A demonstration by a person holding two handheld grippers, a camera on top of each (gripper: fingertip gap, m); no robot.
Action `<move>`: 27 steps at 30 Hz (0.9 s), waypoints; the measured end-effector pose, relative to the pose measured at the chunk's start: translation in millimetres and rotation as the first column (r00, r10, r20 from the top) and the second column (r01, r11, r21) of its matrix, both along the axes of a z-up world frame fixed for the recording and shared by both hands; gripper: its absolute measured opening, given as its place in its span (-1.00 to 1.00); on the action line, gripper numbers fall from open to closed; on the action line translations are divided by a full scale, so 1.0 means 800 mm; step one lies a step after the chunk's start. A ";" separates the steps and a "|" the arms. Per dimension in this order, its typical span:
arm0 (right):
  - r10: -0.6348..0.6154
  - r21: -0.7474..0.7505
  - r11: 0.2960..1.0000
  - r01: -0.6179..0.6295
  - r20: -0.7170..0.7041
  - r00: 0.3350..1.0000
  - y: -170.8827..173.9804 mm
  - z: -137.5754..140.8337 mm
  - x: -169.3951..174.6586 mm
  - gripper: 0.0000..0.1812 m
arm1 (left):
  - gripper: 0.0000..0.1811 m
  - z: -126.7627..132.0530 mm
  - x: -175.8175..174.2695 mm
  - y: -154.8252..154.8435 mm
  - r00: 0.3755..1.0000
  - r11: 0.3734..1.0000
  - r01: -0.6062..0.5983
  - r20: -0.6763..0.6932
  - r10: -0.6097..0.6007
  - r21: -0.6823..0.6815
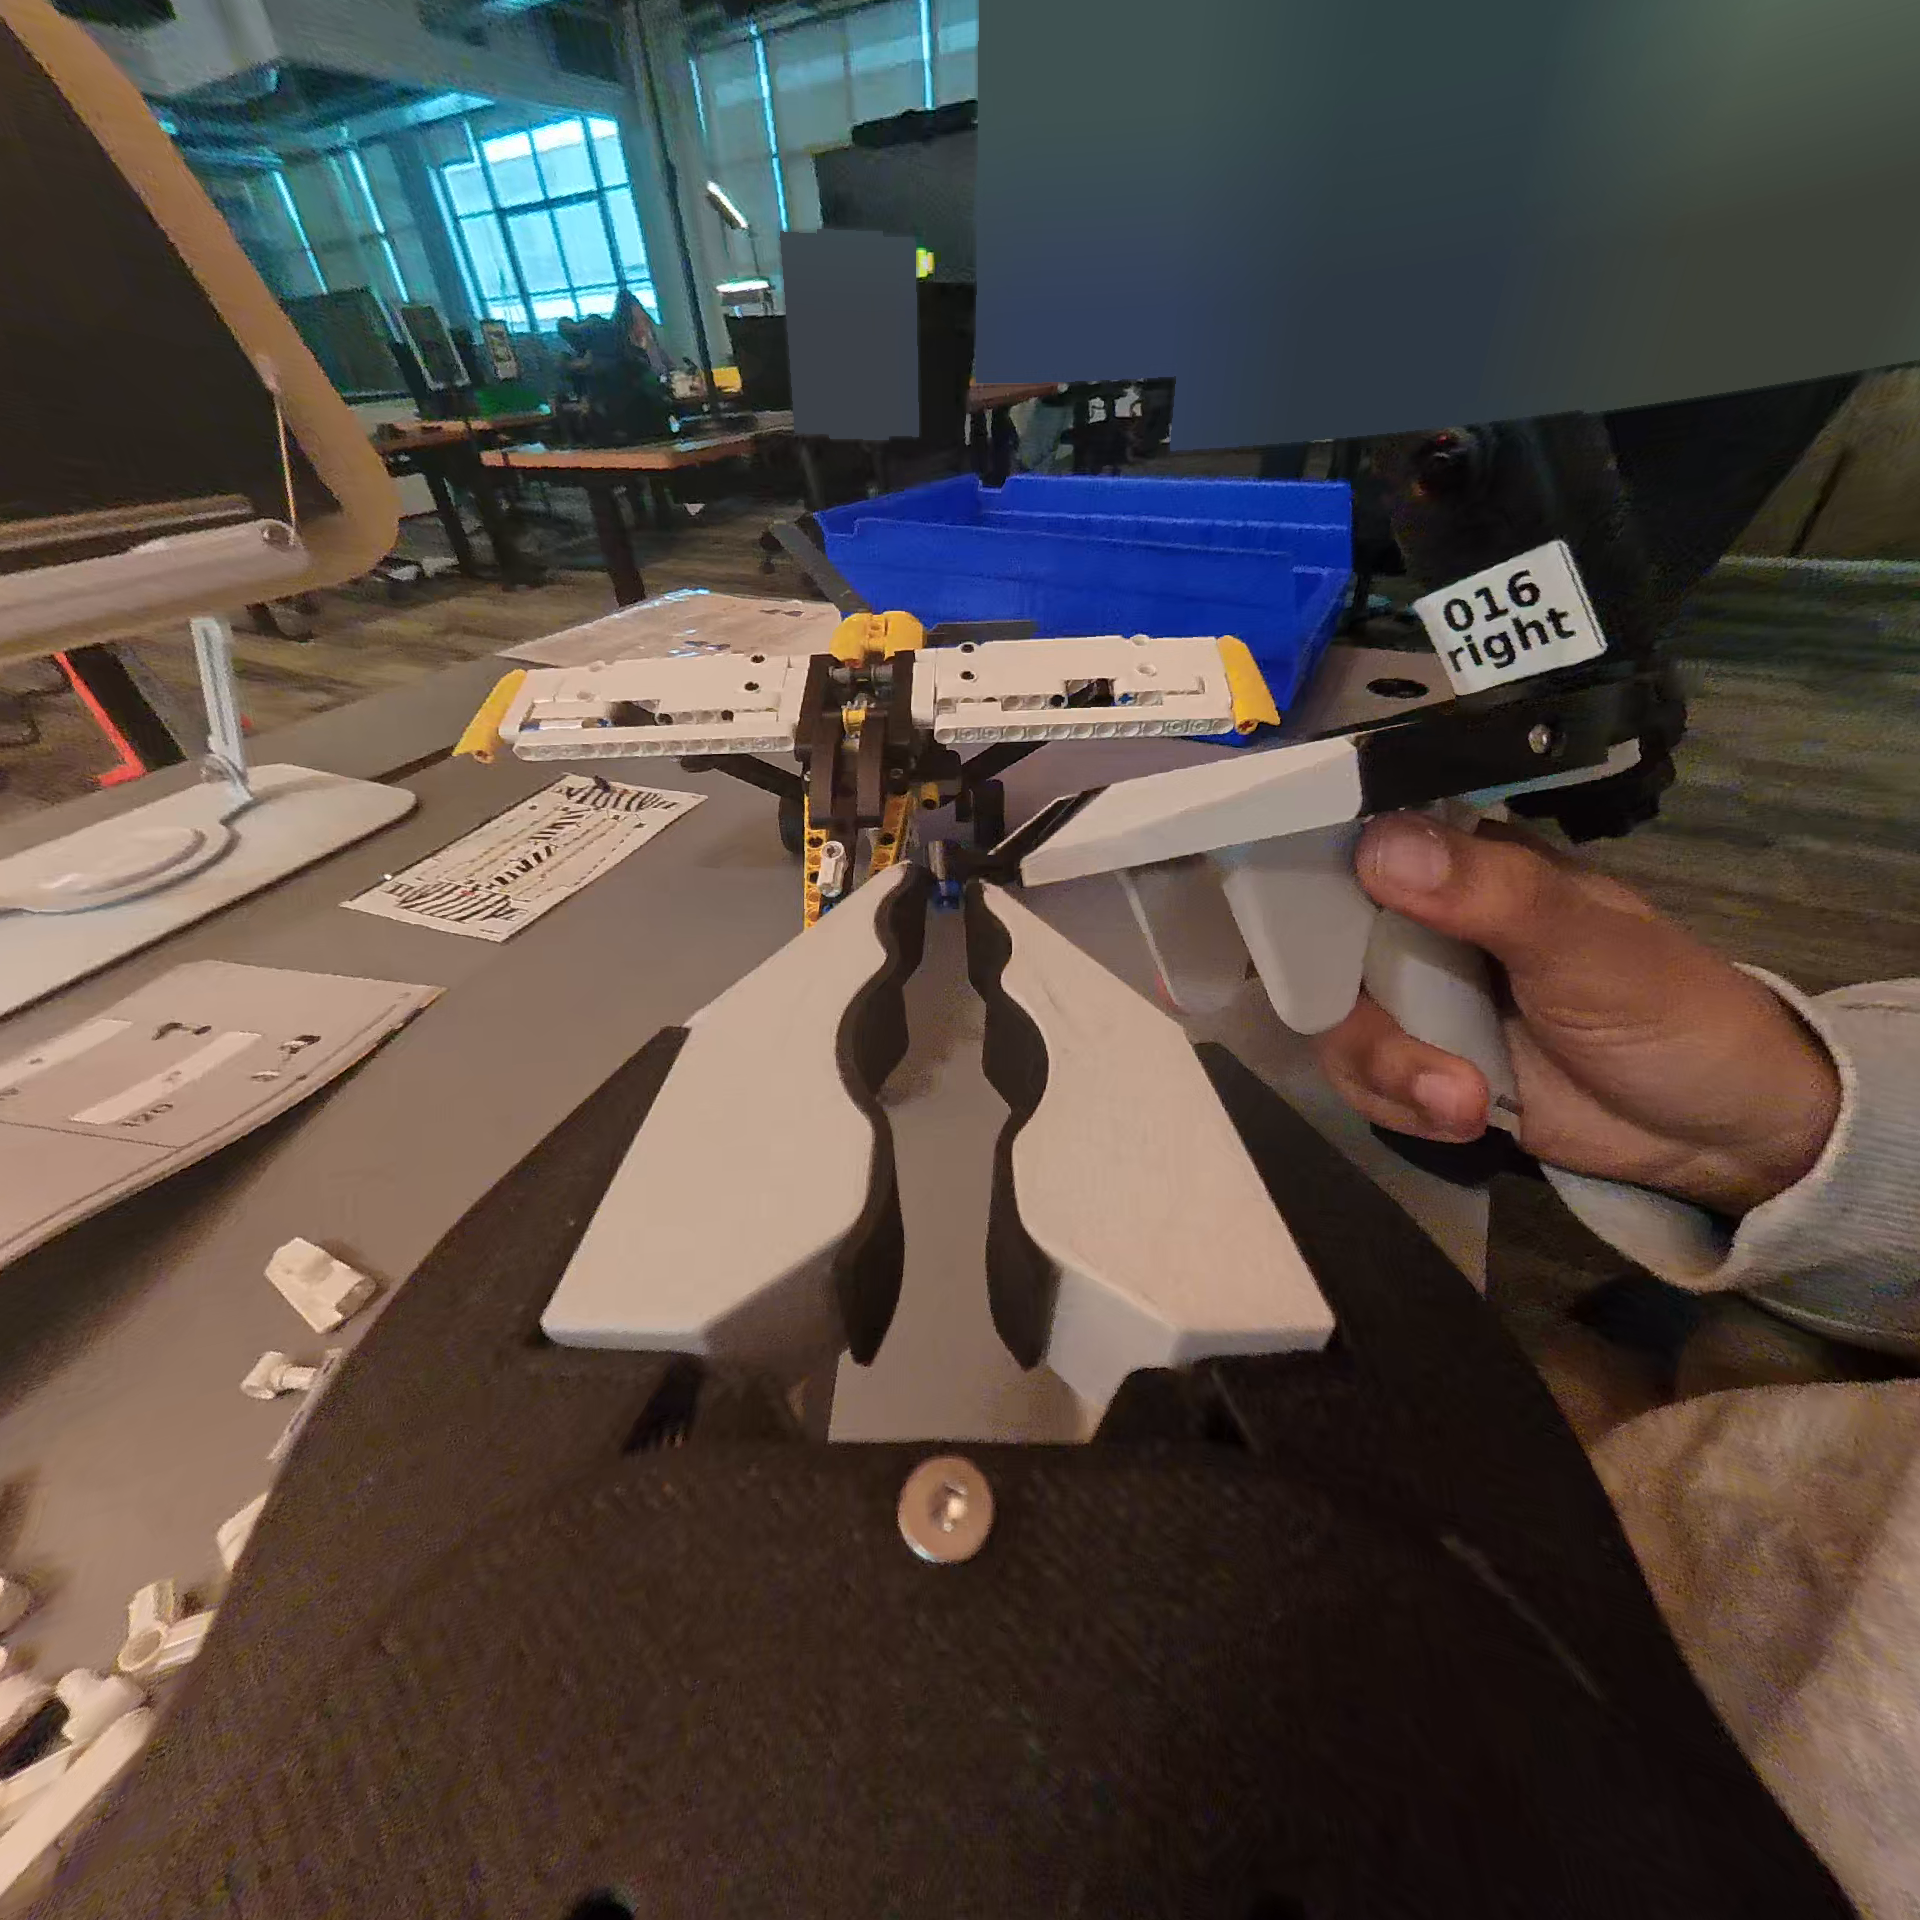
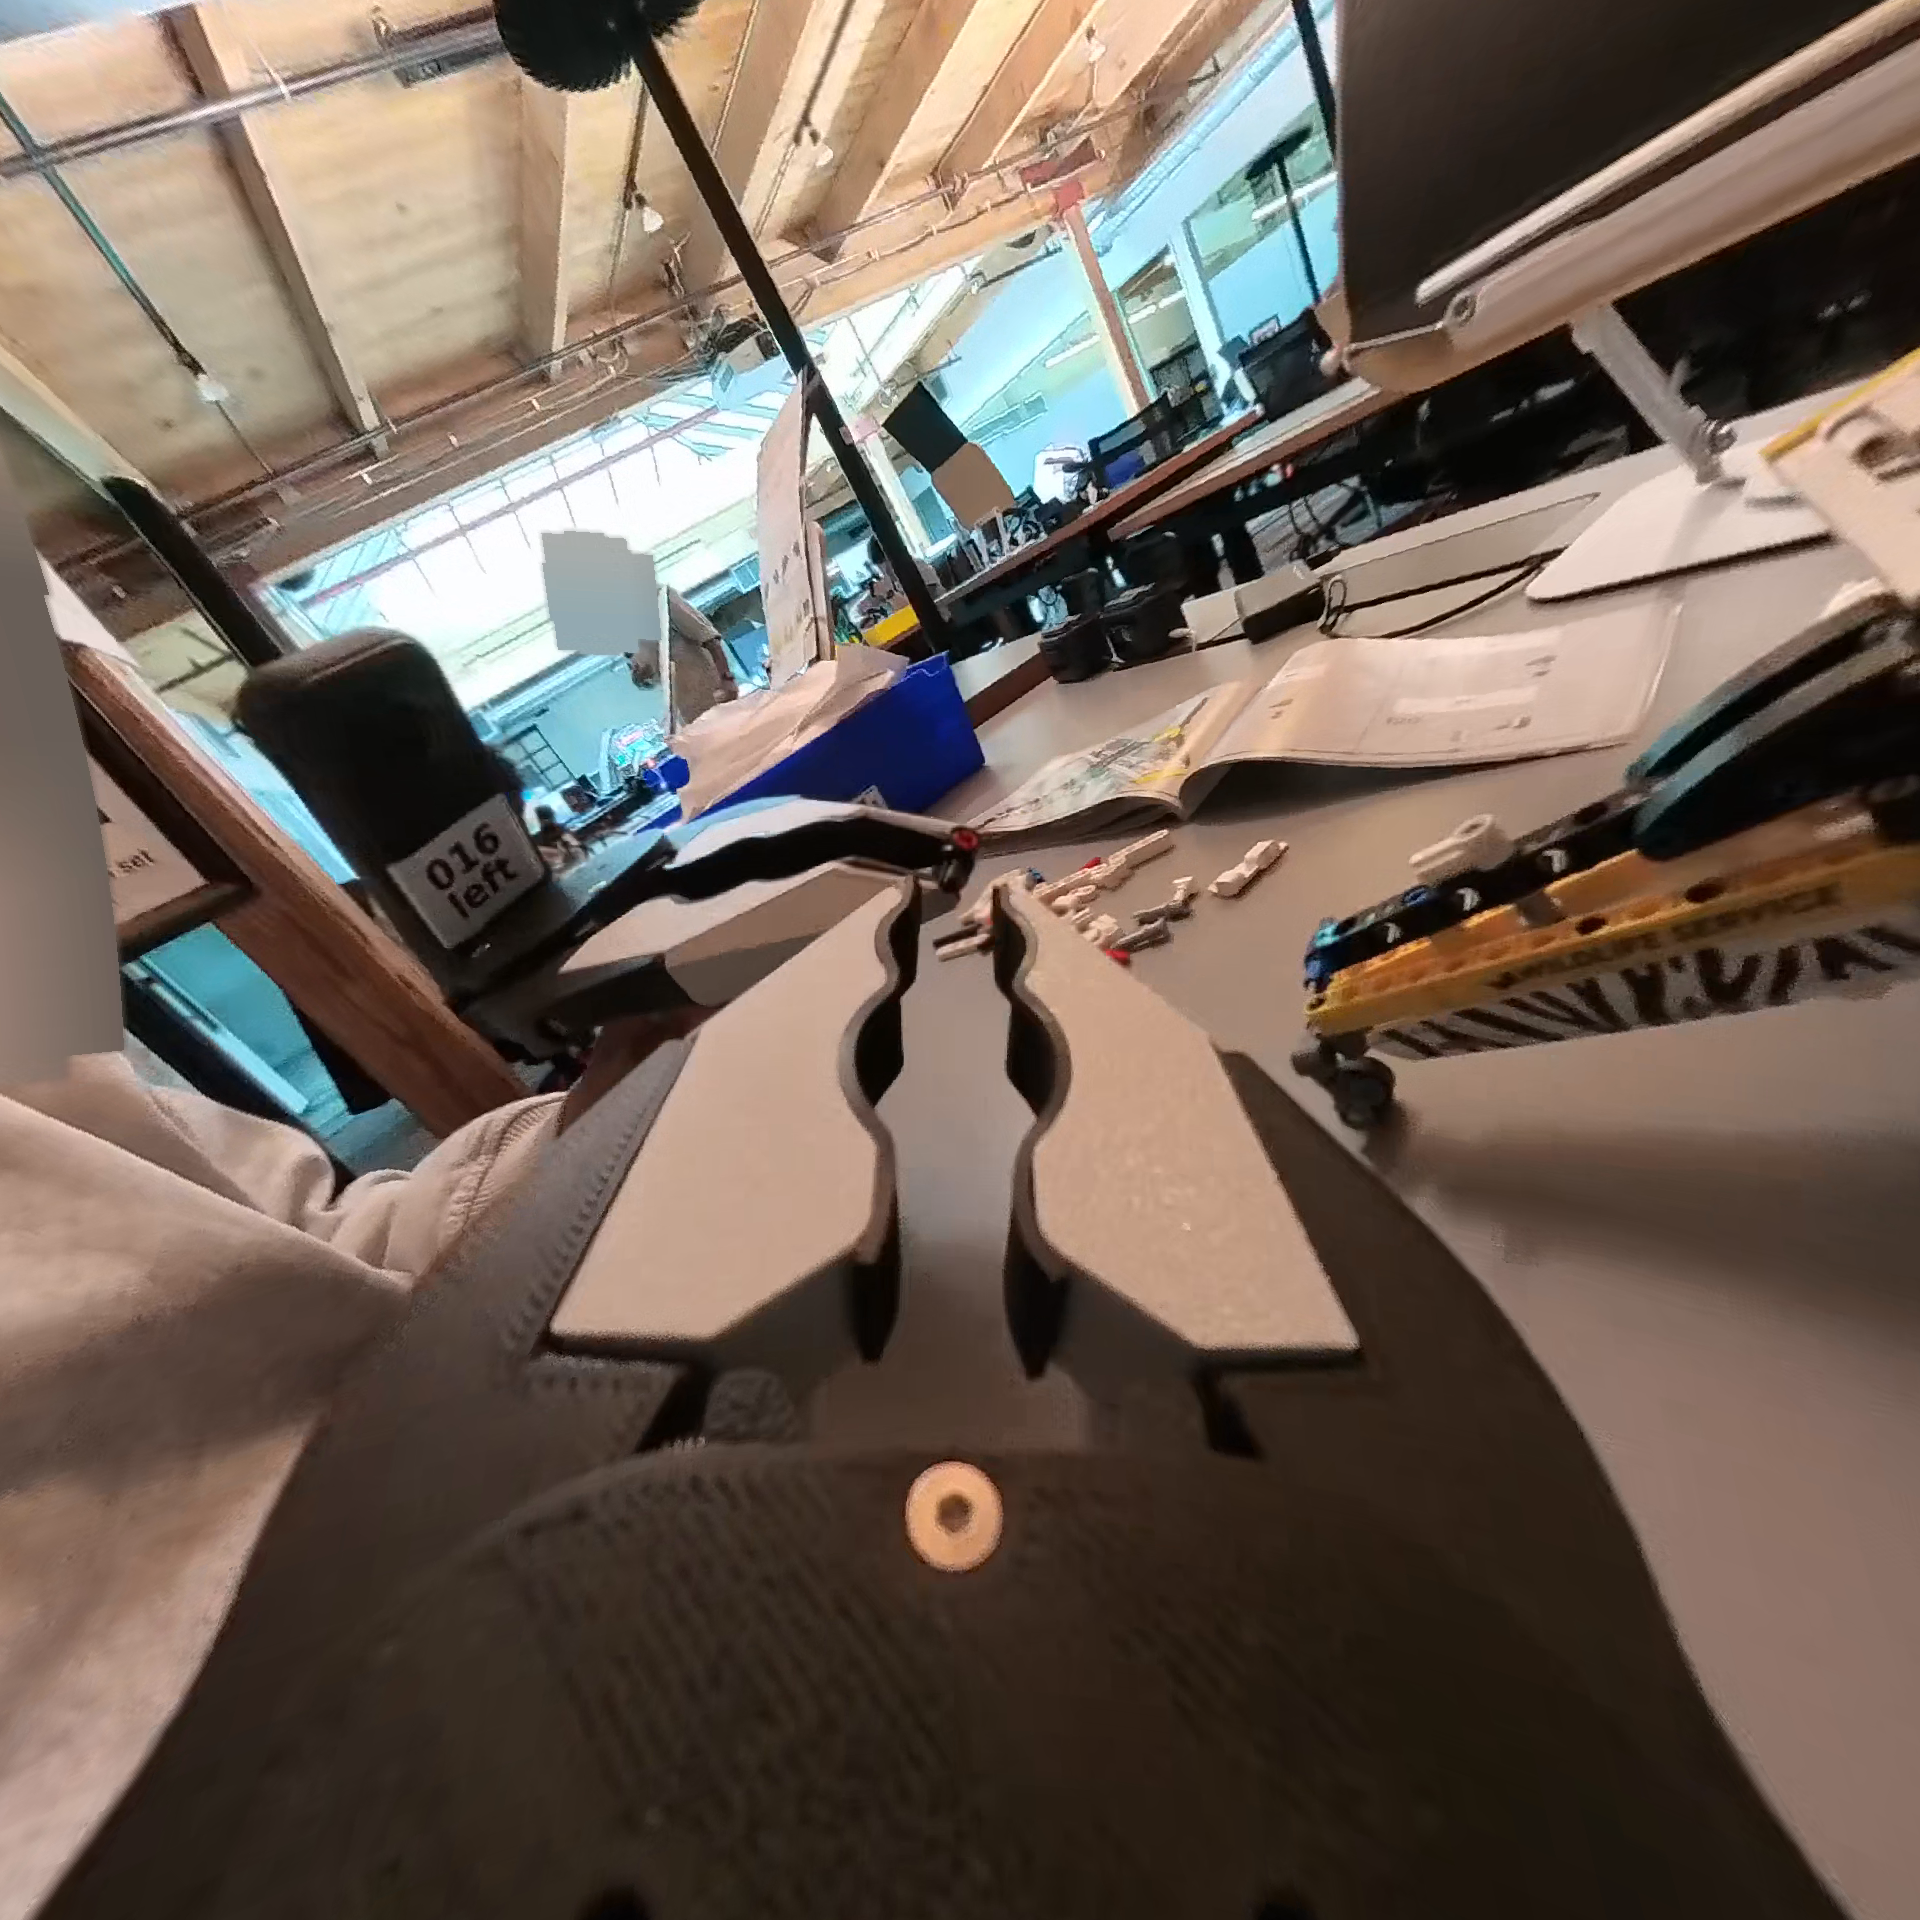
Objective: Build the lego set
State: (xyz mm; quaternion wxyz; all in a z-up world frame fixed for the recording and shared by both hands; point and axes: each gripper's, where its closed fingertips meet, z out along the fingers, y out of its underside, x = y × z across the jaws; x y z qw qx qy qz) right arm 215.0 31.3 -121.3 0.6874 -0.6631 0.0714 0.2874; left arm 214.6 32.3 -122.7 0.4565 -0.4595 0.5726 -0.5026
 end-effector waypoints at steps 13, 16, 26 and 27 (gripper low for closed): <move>0.034 -0.027 0.999 -0.037 -0.128 0.991 0.001 -0.007 0.000 -0.97 | -0.94 -0.010 0.001 -0.008 0.999 0.999 0.027 -0.042 -0.028 -0.026; 0.033 -0.023 0.999 -0.036 -0.119 0.992 0.001 -0.006 -0.001 -0.97 | -0.93 -0.009 0.000 -0.008 0.999 0.999 0.033 -0.039 -0.034 -0.038; -0.110 -0.045 0.992 0.116 0.122 0.986 -0.003 -0.006 0.017 -0.97 | -0.70 -0.009 -0.004 -0.002 0.990 0.950 0.100 -0.067 -0.126 -0.296; -0.136 -0.053 0.987 0.150 0.207 0.969 -0.003 -0.008 0.018 -0.97 | -0.74 -0.011 -0.004 0.001 0.987 0.938 0.102 -0.082 -0.136 -0.331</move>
